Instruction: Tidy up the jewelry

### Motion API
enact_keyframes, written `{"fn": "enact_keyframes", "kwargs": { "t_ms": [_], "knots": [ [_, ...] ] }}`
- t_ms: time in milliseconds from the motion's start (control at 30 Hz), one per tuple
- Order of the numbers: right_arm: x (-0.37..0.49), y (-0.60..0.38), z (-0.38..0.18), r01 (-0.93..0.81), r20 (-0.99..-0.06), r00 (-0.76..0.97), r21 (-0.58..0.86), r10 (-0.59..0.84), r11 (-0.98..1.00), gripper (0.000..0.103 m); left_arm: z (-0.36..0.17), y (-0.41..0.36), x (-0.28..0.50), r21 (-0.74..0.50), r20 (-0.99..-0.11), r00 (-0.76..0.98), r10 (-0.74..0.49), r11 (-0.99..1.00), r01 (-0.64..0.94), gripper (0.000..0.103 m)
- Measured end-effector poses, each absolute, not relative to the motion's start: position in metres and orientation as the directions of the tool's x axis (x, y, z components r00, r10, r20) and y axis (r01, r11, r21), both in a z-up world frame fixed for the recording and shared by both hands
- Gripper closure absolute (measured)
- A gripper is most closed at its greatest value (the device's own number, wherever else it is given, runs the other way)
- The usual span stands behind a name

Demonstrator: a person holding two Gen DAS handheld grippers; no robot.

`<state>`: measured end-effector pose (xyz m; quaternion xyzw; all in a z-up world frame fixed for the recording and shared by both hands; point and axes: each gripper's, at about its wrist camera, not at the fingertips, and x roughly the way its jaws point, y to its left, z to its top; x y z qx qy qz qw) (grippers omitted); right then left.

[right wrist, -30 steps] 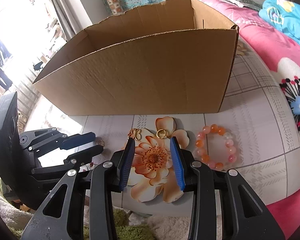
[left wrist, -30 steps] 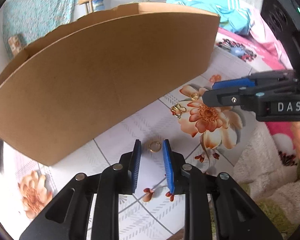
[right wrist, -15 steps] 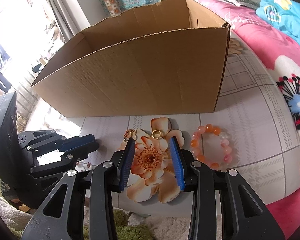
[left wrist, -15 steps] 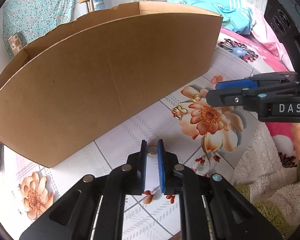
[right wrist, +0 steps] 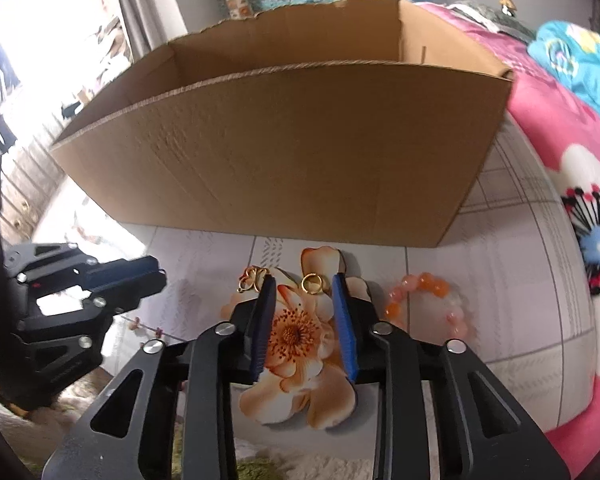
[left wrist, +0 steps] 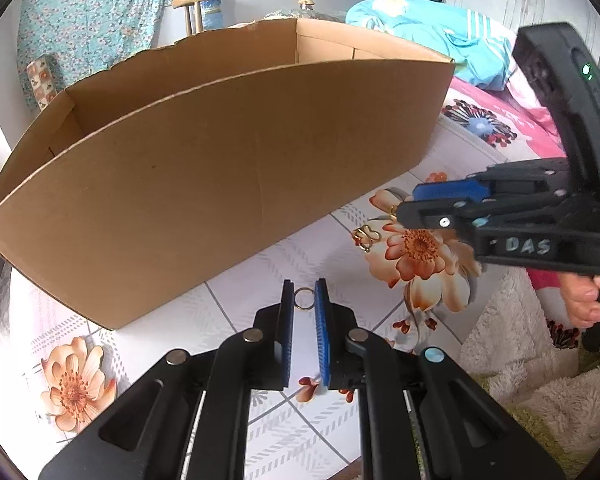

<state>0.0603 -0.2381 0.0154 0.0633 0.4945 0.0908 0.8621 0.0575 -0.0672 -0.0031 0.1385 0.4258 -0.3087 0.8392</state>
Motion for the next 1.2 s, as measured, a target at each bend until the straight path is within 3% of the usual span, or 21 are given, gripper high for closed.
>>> {"fn": "enact_keyframes", "kwargs": {
  "t_ms": [300,400,567,600,800,1200],
  "knots": [
    [0.072,-0.224,0.007,-0.111,-0.855,0.491,0.129,0.167,0.985,0.085,-0.003,-0.065,0.058,-0.037,-0.798,0.445,-0.406,0.770,0.637,0.093],
    [0.076,-0.216,0.007,-0.138,-0.858,0.497,0.073,0.133,0.988,0.093,-0.003,-0.065,0.059,-0.040,-0.797,0.445,-0.408,0.771,0.636,0.093],
    [0.078,-0.219,0.006,-0.128,-0.854,0.499,0.095,0.147,0.987,0.096,-0.002,-0.064,0.059,-0.046,-0.795,0.447,-0.411,0.774,0.632,0.093],
    [0.078,-0.220,0.007,-0.123,-0.852,0.502,0.101,0.150,0.987,0.102,-0.001,-0.064,0.059,-0.046,-0.794,0.447,-0.412,0.774,0.631,0.093],
    [0.075,-0.225,0.008,-0.116,-0.853,0.495,0.126,0.167,0.985,0.102,0.001,-0.062,0.056,-0.043,-0.791,0.452,-0.413,0.773,0.632,0.093],
    [0.069,-0.218,0.005,-0.138,-0.856,0.487,0.121,0.174,0.983,0.088,0.003,-0.063,0.052,-0.042,-0.785,0.456,-0.418,0.772,0.634,0.093]
  ]
}}
